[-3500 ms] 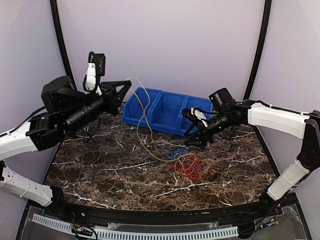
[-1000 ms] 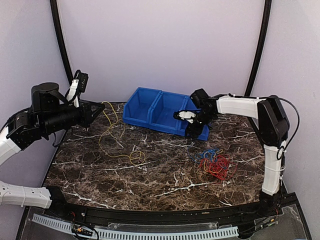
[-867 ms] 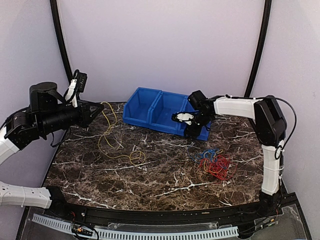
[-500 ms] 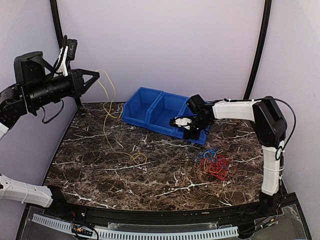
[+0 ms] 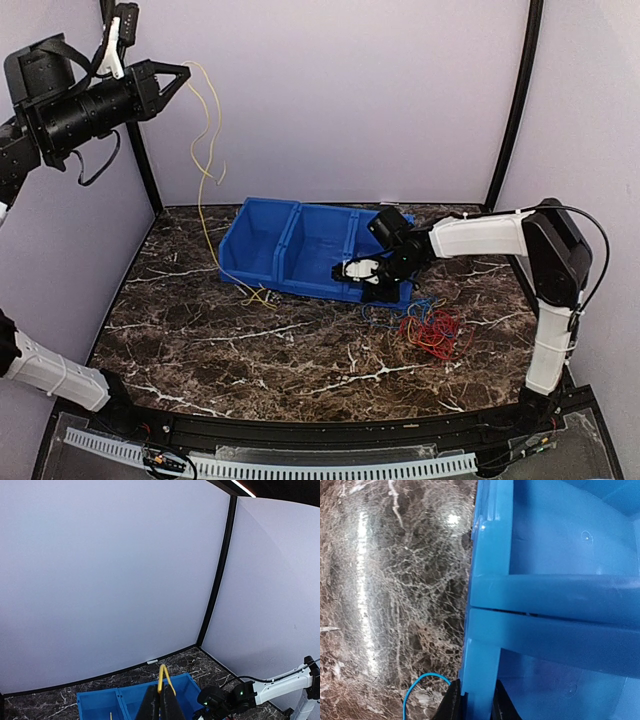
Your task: Untangle the cables
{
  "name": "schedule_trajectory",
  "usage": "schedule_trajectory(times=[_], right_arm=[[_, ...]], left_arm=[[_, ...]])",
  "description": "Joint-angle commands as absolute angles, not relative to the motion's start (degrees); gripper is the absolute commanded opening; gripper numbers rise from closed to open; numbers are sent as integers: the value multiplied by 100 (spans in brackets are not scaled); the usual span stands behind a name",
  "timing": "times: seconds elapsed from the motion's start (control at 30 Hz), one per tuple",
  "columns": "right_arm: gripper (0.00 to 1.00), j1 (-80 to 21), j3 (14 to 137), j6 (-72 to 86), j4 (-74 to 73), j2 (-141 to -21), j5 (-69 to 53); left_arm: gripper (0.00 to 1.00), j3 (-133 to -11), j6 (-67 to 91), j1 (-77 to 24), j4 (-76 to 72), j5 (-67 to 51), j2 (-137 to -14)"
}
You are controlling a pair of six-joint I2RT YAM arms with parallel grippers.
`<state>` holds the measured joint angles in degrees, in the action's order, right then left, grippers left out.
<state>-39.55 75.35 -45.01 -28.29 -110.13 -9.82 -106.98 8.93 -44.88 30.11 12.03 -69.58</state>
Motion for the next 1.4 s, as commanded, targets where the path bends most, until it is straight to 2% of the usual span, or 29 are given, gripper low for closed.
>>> schedule_trajectory(times=[0.0, 0.1, 0.3, 0.37, 0.43, 0.6, 0.73, 1.07, 1.2, 1.37], right_arm=[[4, -4154, 7405, -4966, -2719, -10964, -972], [6, -4243, 7484, -5105, -2676, -11060, -874], [43, -4270, 7706, -4925, -2834, -10847, -989], [52, -4271, 7675, -4873, -2981, -10534, -1105], [57, -4271, 7673, -4835, -3244, -10214, -1138], [61, -4210, 7302, -4689, -3652, -9252, -1163], [63, -3992, 6548, -4399, -3529, -8325, -1626], [65, -2547, 5033, -3370, -2747, -6819, -3151], [67, -1868, 4264, -2944, -1980, -6233, -3656], [69, -1619, 3971, -2967, -1727, -6028, -3549]], left_arm=[[0, -11276, 629, -4466, 2744, 1326, -7073], [0, -11760, 505, -4466, 2756, 1387, -7349], [0, -12120, -283, -4469, 2355, 1994, -7778], [0, -12294, -496, -4473, 2310, 2145, -7986], [0, -12399, -659, -4469, 2299, 2251, -8176], [0, -12415, -1080, -4449, 2043, 2626, -8584], [0, -12532, -1098, -4253, 1953, 2488, -8872], [0, -12540, -481, -3116, 1971, 1533, -9657], [0, -11756, -164, -2892, 1836, 1103, -9681], [0, -10456, 312, -2883, 1427, 656, -9203]])
